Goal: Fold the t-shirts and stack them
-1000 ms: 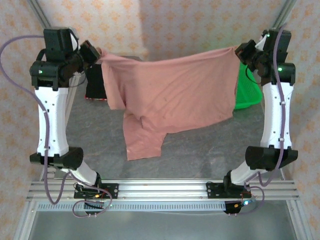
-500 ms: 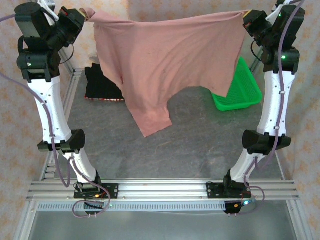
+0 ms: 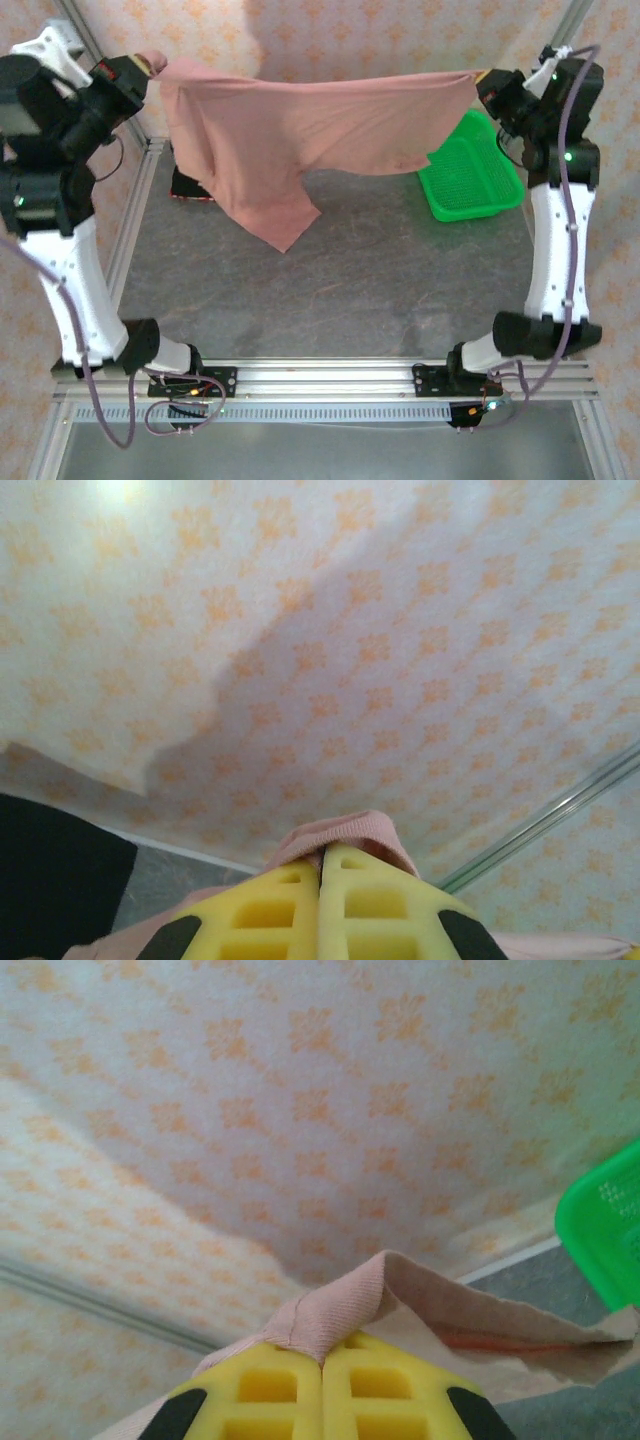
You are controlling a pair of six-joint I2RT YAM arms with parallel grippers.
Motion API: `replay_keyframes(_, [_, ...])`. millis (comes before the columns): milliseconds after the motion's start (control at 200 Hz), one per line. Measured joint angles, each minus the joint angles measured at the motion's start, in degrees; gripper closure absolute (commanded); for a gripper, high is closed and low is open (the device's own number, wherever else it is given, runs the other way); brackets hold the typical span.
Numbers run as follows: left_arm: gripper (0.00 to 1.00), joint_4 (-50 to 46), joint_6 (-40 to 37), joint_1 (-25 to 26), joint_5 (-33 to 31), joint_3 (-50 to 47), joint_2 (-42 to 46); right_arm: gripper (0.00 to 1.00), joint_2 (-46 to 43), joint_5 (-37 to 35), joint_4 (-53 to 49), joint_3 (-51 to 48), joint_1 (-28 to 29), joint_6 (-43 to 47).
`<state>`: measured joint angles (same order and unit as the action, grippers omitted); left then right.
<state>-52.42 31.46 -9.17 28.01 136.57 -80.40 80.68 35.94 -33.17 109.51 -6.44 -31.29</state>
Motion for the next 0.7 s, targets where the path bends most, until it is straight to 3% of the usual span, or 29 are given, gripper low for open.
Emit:
replay_keyframes(210, [1.0,0.6,-1.3,0.0,0.0,-8.4,11.7,1.0,-15.7,1.4,1.8,-13.5,-0.2,-2.8])
replay_keyframes(435, [1.0,4.2,2.4,1.2,0.3,-44.2,21.2,1.0,-23.4,1.8,1.7,-34.7,-0.2,-4.7])
replay_keyframes(701, [1.0,7.7,4.9,10.1,-1.0,-76.6,21.1,1.0,-22.1,-3.5,-0.2,-54.2,-0.1,-3.4])
